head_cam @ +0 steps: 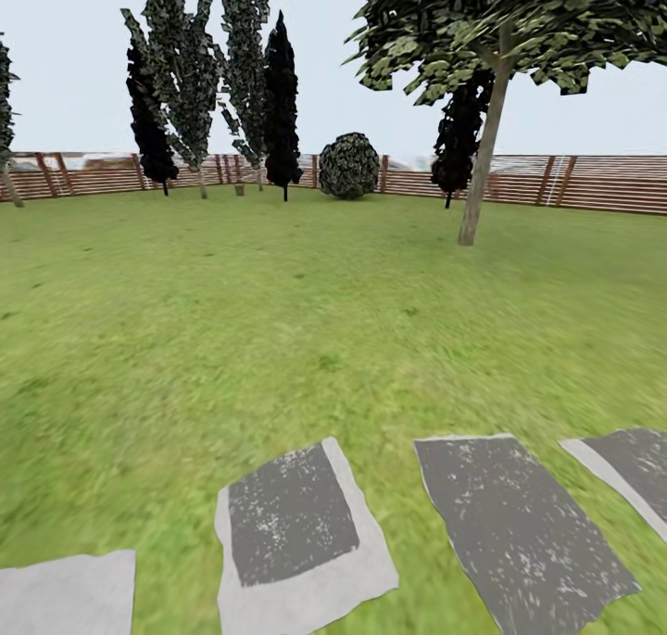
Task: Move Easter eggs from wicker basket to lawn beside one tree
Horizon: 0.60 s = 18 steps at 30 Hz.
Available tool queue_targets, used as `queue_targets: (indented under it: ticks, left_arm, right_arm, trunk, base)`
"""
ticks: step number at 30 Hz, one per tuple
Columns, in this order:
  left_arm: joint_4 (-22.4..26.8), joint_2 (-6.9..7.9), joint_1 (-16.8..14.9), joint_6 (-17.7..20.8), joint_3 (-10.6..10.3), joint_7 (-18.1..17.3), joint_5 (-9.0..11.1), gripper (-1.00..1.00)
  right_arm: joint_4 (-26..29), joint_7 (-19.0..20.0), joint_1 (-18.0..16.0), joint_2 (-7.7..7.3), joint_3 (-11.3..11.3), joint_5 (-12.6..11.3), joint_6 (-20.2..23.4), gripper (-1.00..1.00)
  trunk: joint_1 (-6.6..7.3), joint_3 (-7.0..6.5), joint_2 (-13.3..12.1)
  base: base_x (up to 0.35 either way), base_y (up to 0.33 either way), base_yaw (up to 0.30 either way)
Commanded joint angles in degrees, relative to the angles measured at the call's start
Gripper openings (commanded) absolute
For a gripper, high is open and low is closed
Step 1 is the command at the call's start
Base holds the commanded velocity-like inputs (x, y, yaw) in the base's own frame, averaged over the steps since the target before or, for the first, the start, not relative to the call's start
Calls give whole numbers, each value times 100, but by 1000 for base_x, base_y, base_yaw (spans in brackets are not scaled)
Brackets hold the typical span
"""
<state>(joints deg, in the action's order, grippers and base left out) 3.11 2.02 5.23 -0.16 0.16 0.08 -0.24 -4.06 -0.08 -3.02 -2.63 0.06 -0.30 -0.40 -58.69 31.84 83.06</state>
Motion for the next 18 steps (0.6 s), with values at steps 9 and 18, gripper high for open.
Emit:
queue_targets:
  ticks: [9,18]
  left_arm:
    - [7,0,4,-2,1,1,-4,100]
    - [12,0,4,-2,1,1,-3,100]
  right_arm:
    - [-12,-1,-8,0,15,29,-5,100]
    - [-15,-1,-9,0,18,30,-4,100]
  trunk:
    - [-3,4,2]
    - [-3,4,2]
  base:
    - [330,0,0]
    - [330,0,0]
